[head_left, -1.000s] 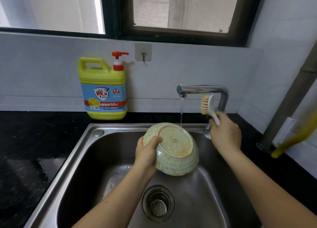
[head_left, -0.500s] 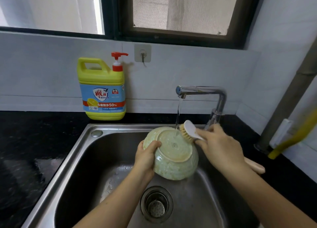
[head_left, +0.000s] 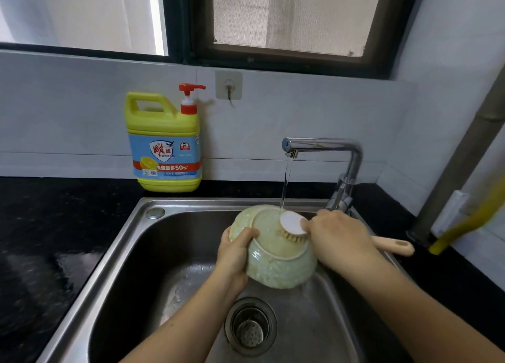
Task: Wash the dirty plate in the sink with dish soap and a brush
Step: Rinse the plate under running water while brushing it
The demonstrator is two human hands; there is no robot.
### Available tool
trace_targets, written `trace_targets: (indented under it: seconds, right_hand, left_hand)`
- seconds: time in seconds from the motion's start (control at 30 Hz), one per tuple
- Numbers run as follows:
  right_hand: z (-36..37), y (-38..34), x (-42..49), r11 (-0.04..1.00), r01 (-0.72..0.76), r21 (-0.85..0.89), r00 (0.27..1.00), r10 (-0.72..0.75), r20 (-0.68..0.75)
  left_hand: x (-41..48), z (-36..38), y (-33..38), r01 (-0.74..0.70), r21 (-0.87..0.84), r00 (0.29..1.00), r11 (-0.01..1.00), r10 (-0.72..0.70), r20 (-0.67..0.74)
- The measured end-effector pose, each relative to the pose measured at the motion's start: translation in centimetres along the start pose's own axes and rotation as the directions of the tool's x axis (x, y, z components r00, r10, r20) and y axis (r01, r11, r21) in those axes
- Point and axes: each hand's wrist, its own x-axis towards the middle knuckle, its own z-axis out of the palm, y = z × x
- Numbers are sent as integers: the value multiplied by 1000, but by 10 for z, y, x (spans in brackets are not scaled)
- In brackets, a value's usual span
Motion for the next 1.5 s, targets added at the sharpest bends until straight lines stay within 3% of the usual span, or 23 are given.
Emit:
trace_targets:
  seconds: [0.07, 0.17, 0.27, 0.47, 0.67, 0.8, 0.93, 1.07, 1.17, 1.27, 1.4, 1.5]
  right_hand:
    - [2, -4, 3, 998, -23, 50, 999, 25, -43]
    - [8, -15, 2, 974, 145, 173, 987, -130, -96]
    - [0, -4, -2, 948, 184, 258, 983, -182, -35]
    - [-12, 17, -8, 997, 50, 57, 999, -50, -14]
    - [-16, -4, -16, 957, 217, 193, 976, -215, -33]
    - [-3, -13, -3, 975, 156, 161, 981, -134, -137]
    - [-2, 0, -2, 996, 80, 35, 993, -76, -93]
    - [-14, 3, -14, 982, 152, 110, 988, -152, -8]
    - [-14, -13, -14, 971, 208, 118, 977, -201, -70]
    - [-6, -23, -3, 989, 115, 91, 988, -104, -118]
    - [2, -20, 3, 1000, -24, 11, 997, 24, -79]
    - [3, -17, -2, 1000, 2, 12, 998, -1, -67]
  left_hand:
    - [0, 2, -2, 5, 14, 1000, 1000, -5, 14]
    - [-1, 3, -3, 2, -3, 1000, 1000, -2, 20]
    - [0, 2, -3, -11, -17, 1000, 1000, 11, 9]
    - [1, 1, -2, -4, -14, 1000, 1000, 5, 19]
    - [0, 2, -3, -8, -32, 1000, 999, 9, 5]
    - [0, 3, -2, 9, -67, 999, 998, -6, 44]
    - [0, 3, -3, -8, -24, 1000, 1000, 9, 20]
    - [3, 2, -4, -12, -28, 1000, 1000, 12, -19]
    - [4, 2, -4, 11, -30, 1000, 999, -11, 4]
    - [0, 5, -3, 49, -30, 997, 998, -47, 58]
    - [-4, 7, -6, 46, 8, 999, 999, -46, 22]
    - [-3, 6, -6, 32, 21, 999, 999, -32, -13]
